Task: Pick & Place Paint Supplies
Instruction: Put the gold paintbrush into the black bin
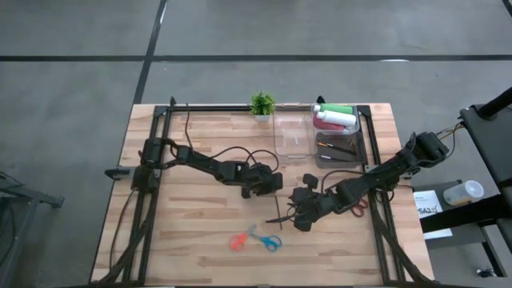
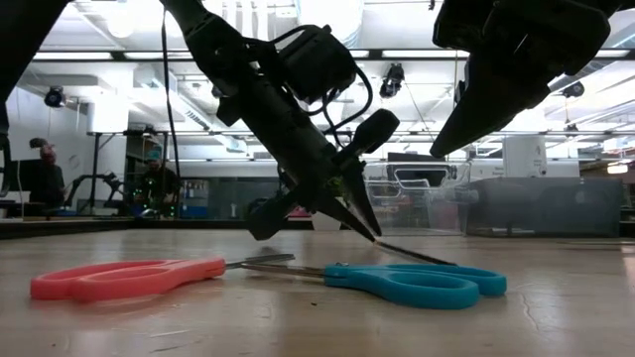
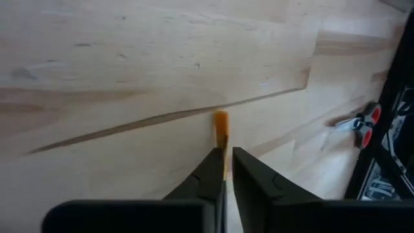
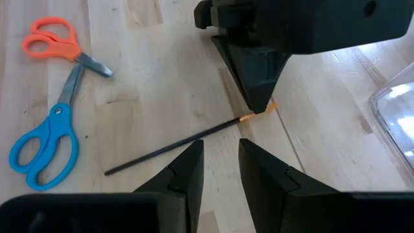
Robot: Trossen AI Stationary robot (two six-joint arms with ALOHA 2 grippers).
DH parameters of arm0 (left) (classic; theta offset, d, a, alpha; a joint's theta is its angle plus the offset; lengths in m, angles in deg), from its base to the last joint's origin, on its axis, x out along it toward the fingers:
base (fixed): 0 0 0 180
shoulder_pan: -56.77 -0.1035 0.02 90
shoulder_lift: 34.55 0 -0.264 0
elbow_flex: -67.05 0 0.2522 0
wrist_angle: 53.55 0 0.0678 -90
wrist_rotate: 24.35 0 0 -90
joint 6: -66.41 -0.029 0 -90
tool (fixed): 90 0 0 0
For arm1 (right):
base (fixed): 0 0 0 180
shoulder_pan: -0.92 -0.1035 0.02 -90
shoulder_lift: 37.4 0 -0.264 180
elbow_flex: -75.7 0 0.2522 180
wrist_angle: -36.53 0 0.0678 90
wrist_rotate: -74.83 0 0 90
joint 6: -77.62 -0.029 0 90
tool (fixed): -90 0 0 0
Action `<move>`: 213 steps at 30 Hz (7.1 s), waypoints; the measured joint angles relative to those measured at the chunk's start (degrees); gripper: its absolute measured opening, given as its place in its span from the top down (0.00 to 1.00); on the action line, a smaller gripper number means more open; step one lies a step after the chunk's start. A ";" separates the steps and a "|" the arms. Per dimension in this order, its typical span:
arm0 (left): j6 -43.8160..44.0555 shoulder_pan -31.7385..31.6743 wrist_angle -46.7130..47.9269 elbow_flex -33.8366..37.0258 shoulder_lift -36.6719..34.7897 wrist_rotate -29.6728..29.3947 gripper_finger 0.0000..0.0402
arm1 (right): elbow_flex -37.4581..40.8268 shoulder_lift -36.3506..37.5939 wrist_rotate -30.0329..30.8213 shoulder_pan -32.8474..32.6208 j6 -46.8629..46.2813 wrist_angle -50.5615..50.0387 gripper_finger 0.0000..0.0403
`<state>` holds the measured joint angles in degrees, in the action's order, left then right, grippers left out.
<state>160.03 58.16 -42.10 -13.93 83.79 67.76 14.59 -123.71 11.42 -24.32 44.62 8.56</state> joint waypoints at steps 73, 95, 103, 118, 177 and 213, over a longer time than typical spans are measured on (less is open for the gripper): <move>-87.38 1.25 -7.06 40.91 -71.02 -7.73 0.85 | -0.02 -0.02 1.81 0.02 0.00 1.49 0.77; -86.19 1.25 -7.02 50.74 -82.25 -7.71 0.85 | -0.02 -0.02 1.78 0.02 0.00 1.64 0.77; -86.16 1.25 -7.25 50.26 -82.25 -7.72 0.85 | -0.02 -0.02 1.77 0.02 0.00 1.66 0.77; -86.14 1.25 -7.31 50.36 -82.25 -7.72 0.85 | -0.02 -0.02 1.77 0.02 0.00 1.66 0.77; -86.14 1.25 0.49 50.73 -82.23 -7.74 0.85 | 0.00 -0.02 -16.17 0.02 -14.62 4.35 0.77; -86.10 1.25 2.79 50.75 -82.16 -7.74 0.85 | -9.62 -8.04 -13.11 14.21 -28.50 -1.52 0.77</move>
<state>73.93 59.40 -39.31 36.82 1.63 60.02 4.97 -131.74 -1.69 -10.11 16.12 7.03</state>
